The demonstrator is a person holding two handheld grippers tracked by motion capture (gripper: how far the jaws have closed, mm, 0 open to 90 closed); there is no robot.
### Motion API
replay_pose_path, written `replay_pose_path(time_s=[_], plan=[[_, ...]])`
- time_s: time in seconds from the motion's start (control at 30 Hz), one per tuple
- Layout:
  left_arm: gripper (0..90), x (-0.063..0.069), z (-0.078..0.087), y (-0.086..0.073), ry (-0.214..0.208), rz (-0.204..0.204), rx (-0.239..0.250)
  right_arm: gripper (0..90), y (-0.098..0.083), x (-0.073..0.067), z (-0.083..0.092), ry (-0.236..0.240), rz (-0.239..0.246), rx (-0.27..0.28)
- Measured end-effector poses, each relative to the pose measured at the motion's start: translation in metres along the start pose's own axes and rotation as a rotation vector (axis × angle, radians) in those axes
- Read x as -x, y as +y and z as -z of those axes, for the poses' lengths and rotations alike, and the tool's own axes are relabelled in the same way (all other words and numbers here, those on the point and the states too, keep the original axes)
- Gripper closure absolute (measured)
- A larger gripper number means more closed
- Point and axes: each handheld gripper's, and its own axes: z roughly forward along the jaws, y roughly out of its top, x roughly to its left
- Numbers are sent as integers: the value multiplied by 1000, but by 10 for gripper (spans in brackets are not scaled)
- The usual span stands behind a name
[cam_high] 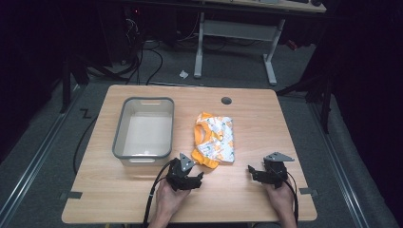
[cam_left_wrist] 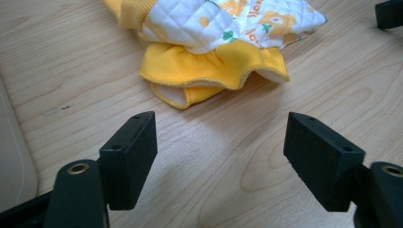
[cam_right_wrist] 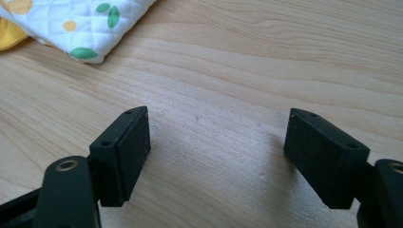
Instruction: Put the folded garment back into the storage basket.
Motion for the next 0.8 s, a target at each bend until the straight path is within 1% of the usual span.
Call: replay_pose_path(time_s=[0.13,0.17,0.27,0.4,0.47,0.6,0.73,0.8], plan=[[271,1,1,4,-4,0,8,238,0,0,0,-1,-1,0],[271,1,1,5,-12,4,10,238,0,0,0,0,-1,-2],[276,2,1,11,-16,-12,19,238,0,0,0,-1,-1,1],[281,3,-1,20,-14,-15,9,238,0,0,0,-1,-1,1],[288,3,-1,23,-20,-14,17,238,0,0,0,-1,-1,-1],[289,4,-4,30,-19,-16,18,238,0,0,0,0,-1,1],[290,4,-6,39,-13,-28,19,238,0,0,0,0,-1,0],[290,3,-7,43,-9,-25,14,238,0,0,0,0,-1,0]])
